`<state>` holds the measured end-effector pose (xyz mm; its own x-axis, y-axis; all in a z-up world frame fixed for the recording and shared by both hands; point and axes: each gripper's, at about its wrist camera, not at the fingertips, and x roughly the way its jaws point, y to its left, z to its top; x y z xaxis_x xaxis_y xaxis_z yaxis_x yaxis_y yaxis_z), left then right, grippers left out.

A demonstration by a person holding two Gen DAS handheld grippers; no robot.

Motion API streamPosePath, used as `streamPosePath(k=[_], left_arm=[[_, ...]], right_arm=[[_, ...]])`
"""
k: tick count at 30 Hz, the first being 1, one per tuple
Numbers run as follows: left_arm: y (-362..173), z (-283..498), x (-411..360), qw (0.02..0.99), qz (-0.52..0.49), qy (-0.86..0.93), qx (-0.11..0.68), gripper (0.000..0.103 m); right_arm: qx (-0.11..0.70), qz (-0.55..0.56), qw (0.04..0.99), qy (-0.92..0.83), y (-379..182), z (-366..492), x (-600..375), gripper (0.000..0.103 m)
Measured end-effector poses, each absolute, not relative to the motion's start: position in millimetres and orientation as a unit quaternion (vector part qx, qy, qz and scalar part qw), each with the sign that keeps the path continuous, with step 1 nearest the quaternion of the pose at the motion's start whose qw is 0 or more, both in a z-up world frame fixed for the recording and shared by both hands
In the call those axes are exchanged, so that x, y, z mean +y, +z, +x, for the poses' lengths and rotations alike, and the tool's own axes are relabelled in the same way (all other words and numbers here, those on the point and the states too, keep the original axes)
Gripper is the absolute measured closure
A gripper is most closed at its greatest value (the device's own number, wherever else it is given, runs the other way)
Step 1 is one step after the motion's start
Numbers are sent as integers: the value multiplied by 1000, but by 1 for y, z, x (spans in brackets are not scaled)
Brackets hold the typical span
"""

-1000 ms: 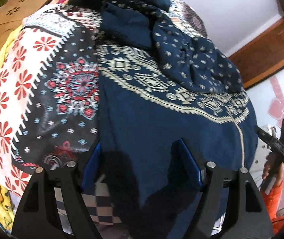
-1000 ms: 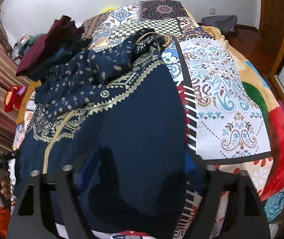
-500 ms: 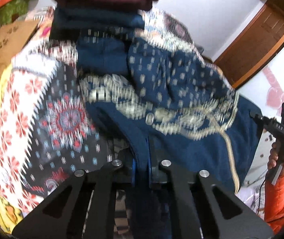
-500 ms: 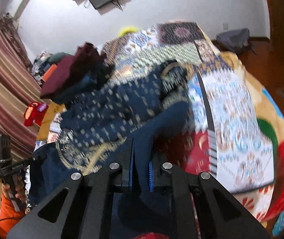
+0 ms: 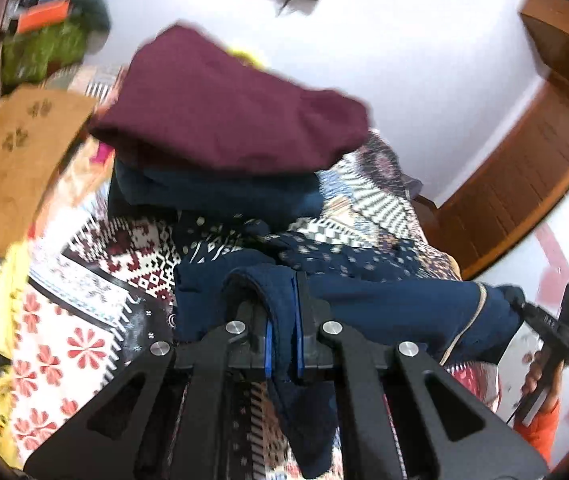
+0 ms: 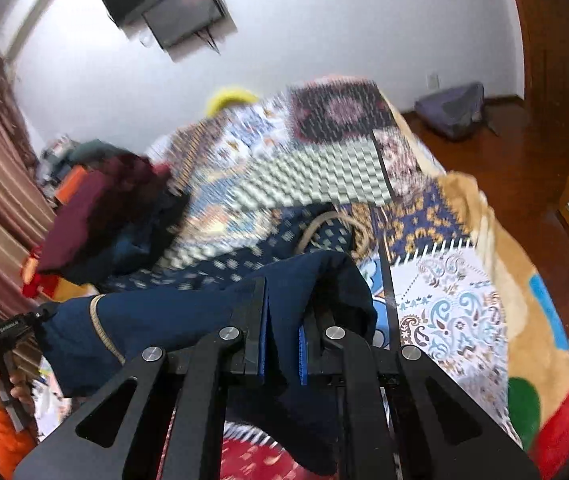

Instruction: Fold large clothes

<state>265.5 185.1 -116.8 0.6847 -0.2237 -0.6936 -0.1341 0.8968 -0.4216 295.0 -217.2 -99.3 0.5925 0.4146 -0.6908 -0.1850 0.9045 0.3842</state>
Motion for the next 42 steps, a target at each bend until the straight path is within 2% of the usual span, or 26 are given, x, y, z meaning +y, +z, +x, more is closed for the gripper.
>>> streamPosePath(k=[7,12,15,17,19,27,36,38,39,41,42], left_arm=[[-201,315,188,841,-230,19,489,94],[-211,315,184,835,-218,15,505,91],[-199,309,181,839,-190,17,509,79],[-188,299,178,846,-178,14,503,61],[-175,287,176,853,-179,4,491,53],[-178,247,158,842,-185,-44,504,49],[-221,225,144,807,-237,-61,537,49],[-218,224,143,809,-237,-63,534,50],[-216,224,142,809,-239,-68,532,55],[-211,225,140,810,-238,-80,530,91],[-207,225,139,814,-234,-82,526,95]], right_arm=[[478,121,856,152,-147,321,-208,89],[495,121,847,153,-143,316,-216,77],[493,120,848,154,-132,306,-223,70],[488,121,850,156,-126,297,-227,64],[486,122,850,162,-124,289,-229,62],[517,123,828,178,-142,268,-229,60],[505,148,829,188,-150,261,-224,60],[501,145,832,192,-148,261,-221,81],[500,146,830,199,-148,260,-219,93],[494,154,830,206,-144,258,-218,93],[485,156,834,210,-140,256,-218,94]])
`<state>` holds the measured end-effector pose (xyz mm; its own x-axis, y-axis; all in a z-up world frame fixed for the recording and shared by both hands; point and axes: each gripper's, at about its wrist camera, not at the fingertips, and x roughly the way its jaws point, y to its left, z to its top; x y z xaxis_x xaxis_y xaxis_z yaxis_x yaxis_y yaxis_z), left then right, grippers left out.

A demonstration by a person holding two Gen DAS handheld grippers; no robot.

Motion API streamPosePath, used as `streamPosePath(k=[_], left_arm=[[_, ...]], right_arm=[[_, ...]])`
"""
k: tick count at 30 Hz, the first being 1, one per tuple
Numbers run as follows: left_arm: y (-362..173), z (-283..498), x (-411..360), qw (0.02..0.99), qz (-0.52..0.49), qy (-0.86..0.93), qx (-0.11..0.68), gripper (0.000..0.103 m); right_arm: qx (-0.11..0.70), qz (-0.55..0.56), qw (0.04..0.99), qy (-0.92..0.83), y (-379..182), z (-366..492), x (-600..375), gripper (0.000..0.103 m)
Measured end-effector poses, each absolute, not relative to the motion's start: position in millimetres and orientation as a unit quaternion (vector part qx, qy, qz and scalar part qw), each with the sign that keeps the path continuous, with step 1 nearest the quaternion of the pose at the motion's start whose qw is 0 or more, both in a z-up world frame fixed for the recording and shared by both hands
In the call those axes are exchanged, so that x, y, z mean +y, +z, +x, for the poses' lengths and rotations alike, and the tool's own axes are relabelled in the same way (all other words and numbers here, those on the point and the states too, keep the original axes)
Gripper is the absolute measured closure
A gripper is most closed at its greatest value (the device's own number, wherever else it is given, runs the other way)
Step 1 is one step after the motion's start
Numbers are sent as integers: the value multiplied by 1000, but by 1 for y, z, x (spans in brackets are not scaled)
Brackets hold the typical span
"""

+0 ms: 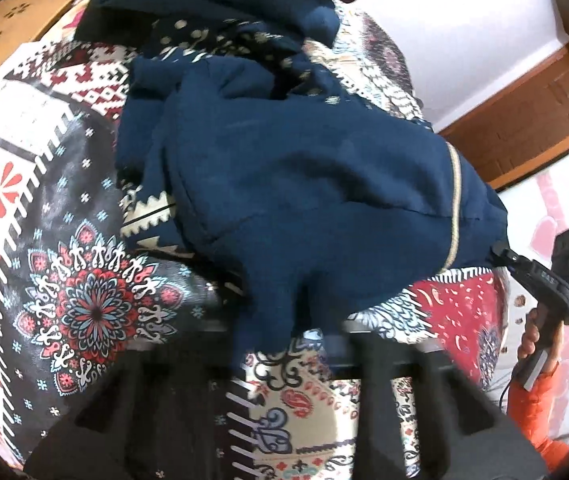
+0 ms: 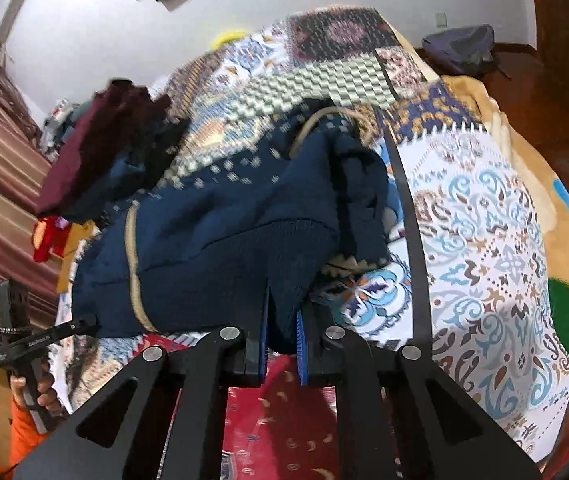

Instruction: Fold large clothes

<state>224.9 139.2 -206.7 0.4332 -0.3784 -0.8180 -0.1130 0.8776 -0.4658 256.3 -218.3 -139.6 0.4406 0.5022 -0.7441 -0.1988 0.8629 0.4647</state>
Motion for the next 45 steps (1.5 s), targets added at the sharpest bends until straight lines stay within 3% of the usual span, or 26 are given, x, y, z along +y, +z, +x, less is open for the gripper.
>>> streamPosePath(k=[7,16,27,29,31,33,35,37,40,45], left_arm=[[-146,224,146,856,-232,-109,449,95],[-74,289,163,901,-198,-100,372,96],[-114,397,177,878,-172,-13,446,95],[-115,399,170,879,-152,-9,453,90],[-111,399,164,882,-139,-7,450,85],[-104,395,159,888,-126,-9,441,72],[-90,388,155,901,-114,0,419,47],[-74,380,152,916,-98,12,389,39],[-55,369,149,928,-90,8,361,34],[-60,363,133,924,-81,-15,372,25]], right_arm=[[437,158,855,232,-99,261,-215,95],[383,123,888,224,-57,325,-186,96],[415,84,895,144,-75,391,-157,92],[416,85,895,134,-75,392,-155,84],[407,88,901,123,-70,389,-155,60],[384,89,912,113,-58,381,-157,49],[367,85,919,116,-48,377,-156,48],[361,76,920,130,-38,371,-153,44],[358,62,919,153,-32,361,-143,27],[385,19,902,196,-49,348,-116,24]])
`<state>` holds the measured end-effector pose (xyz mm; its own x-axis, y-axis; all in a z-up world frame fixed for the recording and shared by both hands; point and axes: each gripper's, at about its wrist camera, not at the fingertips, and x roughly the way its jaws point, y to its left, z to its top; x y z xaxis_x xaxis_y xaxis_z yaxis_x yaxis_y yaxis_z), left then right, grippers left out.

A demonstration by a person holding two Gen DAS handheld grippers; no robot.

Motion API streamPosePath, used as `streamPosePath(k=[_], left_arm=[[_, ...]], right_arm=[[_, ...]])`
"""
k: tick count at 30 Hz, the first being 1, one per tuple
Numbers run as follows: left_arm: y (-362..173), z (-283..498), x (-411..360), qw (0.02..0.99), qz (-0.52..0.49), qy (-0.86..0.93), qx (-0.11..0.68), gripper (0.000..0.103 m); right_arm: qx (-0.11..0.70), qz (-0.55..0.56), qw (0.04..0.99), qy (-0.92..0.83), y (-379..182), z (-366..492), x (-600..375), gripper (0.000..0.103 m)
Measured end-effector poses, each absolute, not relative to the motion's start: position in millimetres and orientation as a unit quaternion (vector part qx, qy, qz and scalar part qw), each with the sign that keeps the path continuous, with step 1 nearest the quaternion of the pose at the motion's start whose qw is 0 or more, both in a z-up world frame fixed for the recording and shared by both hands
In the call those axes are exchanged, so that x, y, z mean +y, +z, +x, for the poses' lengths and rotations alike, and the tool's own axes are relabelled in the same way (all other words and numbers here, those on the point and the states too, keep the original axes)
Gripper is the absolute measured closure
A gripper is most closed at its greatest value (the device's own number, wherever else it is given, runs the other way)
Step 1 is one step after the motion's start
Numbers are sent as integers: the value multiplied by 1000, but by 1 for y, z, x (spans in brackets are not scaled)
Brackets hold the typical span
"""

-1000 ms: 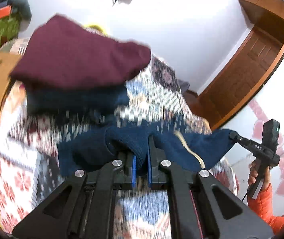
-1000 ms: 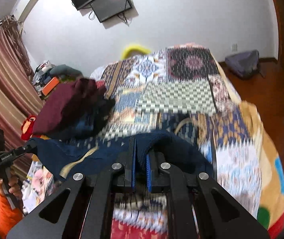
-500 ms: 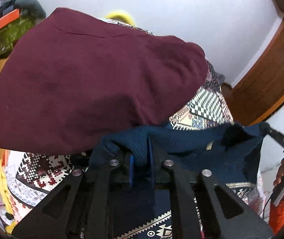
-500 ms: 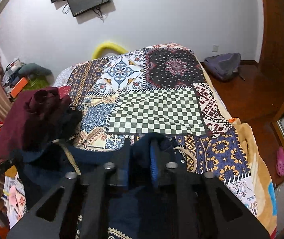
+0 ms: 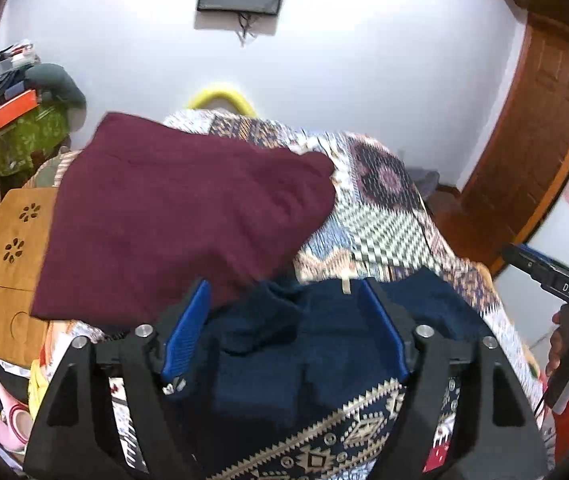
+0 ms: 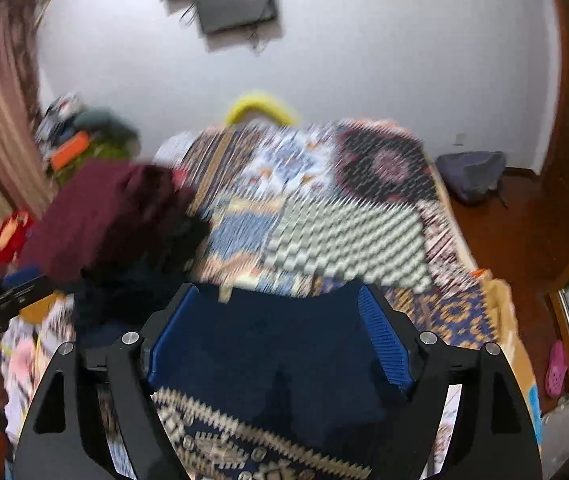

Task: Fold large clothes
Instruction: 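Smooth the folded navy hoodie flat with both grippers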

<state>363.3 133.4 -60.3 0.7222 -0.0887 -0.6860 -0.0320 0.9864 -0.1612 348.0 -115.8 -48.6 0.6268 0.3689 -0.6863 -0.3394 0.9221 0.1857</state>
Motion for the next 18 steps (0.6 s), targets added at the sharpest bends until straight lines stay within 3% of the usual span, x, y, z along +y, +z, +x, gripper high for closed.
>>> streamPosePath(k=[9,13,18], left_arm=[[-167,353,93,856,-72,-58,509,24],[-207,340,92,835,-82,-50,542,23],[-208,310,98,845,-78,-43,527,18]], right_arm=[[550,-63,803,223,-156,337,-85,24],[542,-77,807,223,-166,319,-100,24],[537,-76,815,203,-157,302,-127,24]])
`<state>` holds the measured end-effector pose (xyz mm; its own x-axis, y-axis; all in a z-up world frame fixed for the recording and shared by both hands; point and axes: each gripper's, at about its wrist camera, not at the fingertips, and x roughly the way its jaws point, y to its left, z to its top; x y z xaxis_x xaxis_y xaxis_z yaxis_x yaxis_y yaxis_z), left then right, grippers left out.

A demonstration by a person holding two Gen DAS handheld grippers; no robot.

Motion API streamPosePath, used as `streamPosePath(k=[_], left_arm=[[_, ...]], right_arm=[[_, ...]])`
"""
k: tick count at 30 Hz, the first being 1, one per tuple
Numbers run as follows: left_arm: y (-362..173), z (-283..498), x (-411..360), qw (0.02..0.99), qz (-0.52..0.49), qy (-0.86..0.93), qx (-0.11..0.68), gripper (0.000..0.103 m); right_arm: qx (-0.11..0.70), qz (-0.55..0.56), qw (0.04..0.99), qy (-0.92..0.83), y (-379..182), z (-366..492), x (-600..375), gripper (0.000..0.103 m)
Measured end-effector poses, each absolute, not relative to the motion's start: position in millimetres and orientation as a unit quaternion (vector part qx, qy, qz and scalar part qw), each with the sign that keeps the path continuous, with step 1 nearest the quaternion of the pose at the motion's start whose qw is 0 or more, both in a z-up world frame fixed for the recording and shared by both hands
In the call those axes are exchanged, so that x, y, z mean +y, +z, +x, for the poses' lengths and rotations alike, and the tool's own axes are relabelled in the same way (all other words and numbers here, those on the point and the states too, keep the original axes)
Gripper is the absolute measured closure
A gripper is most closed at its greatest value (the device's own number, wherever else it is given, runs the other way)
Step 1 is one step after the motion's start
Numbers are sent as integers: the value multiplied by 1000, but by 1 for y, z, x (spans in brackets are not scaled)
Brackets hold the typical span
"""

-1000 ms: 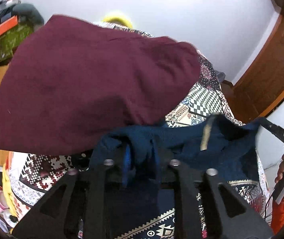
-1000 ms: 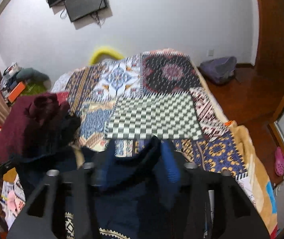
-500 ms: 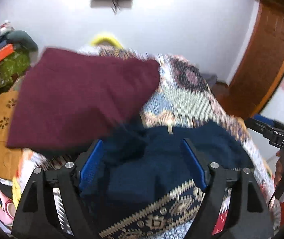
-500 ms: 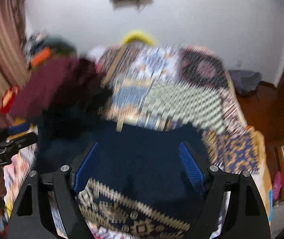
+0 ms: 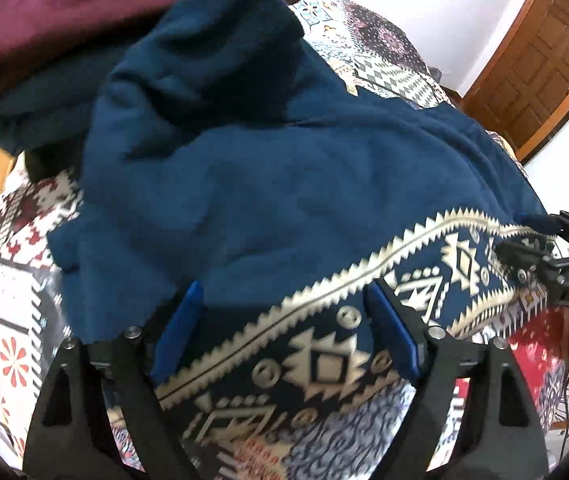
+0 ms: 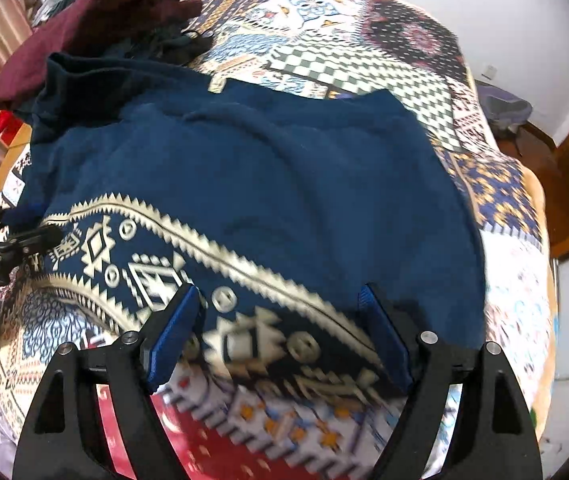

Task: Fold large clothes
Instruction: 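Smooth the folded navy hoodie flat with both grippers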

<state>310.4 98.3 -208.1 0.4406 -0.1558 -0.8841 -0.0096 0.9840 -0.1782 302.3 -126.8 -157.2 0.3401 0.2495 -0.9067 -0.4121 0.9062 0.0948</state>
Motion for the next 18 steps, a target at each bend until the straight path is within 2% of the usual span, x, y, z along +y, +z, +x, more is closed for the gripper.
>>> streamPosePath(k=[14,18], left_arm=[[-191,231,151,829,-154,-24,537,18],[-191,211,162,816,-209,-34,538,18]], right_arm=[[544,76,819,167,-146,269,-203,24],[545,118,813,169,-150,276,-210,23]])
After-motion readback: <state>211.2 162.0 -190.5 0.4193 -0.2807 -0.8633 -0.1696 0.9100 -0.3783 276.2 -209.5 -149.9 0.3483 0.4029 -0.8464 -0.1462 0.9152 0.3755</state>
